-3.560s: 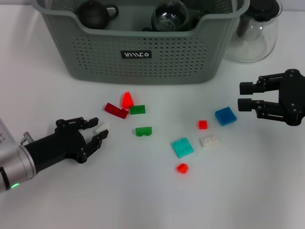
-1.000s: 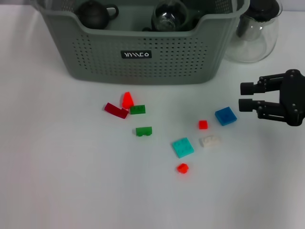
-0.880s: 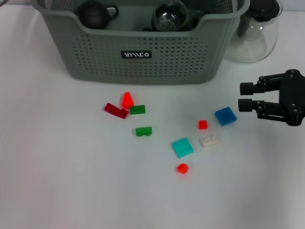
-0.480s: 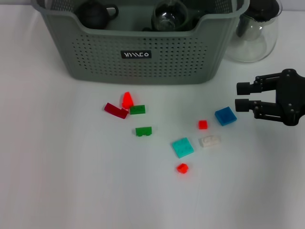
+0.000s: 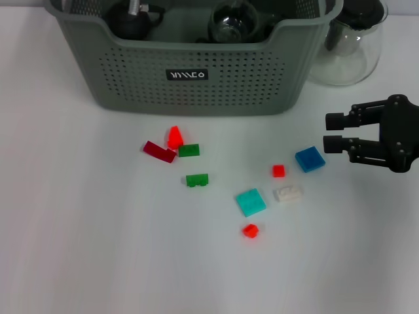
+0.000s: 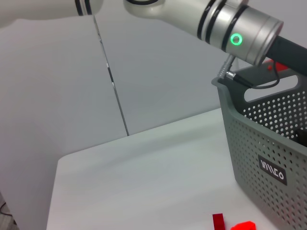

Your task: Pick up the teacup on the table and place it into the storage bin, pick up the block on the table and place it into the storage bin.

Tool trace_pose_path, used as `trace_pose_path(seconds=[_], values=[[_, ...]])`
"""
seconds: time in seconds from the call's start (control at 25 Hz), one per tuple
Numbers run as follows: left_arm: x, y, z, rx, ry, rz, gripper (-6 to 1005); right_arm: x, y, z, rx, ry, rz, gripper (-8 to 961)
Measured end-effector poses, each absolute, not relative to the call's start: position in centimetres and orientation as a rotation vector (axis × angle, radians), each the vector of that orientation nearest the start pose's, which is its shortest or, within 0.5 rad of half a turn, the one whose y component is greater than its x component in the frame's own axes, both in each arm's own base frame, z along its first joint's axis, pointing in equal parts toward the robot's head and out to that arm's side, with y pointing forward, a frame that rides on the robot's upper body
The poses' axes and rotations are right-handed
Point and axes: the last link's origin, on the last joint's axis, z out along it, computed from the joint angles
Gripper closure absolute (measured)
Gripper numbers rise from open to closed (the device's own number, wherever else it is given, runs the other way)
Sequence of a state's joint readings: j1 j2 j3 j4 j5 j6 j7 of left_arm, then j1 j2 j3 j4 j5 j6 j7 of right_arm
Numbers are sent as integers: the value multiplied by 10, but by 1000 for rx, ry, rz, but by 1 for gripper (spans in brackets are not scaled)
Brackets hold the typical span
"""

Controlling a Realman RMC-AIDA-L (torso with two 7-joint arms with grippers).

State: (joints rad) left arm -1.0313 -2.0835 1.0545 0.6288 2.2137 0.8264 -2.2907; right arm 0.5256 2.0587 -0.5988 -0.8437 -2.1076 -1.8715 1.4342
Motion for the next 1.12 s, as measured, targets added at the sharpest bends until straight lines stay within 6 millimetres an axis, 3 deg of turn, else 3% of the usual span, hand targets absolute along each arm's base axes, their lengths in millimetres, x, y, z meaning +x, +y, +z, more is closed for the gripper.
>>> trace_pose_path(seconds=[0.2, 0.36, 0.44, 0.56, 0.64, 0.68, 0.76, 0.92, 1.12], values=[[-105, 483, -32, -2395, -933, -342, 716, 248, 309, 42, -2909, 476, 702, 540], [-100, 474, -11, -2415, -934, -485, 705, 248, 310, 42, -2907, 474, 704, 540], [-100, 458, 14, -2445, -896, -669, 635, 248, 310, 43, -2905, 475, 707, 541], [-112, 417, 59, -2486, -743, -998, 530, 249, 309, 43, -2901, 478, 710, 541], [-131, 386, 85, -2501, -637, -1164, 492, 249, 309, 43, -2898, 480, 709, 541], [-155, 358, 102, -2499, -556, -1259, 489, 249, 309, 43, -2897, 482, 708, 541], [-182, 334, 112, -2472, -505, -1289, 484, 249, 309, 43, -2897, 486, 709, 541], [-231, 291, 102, -2437, -427, -1190, 502, 248, 310, 43, -2897, 489, 711, 541], [-273, 257, 58, -2525, -404, -999, 513, 246, 312, 43, -2893, 490, 716, 541]])
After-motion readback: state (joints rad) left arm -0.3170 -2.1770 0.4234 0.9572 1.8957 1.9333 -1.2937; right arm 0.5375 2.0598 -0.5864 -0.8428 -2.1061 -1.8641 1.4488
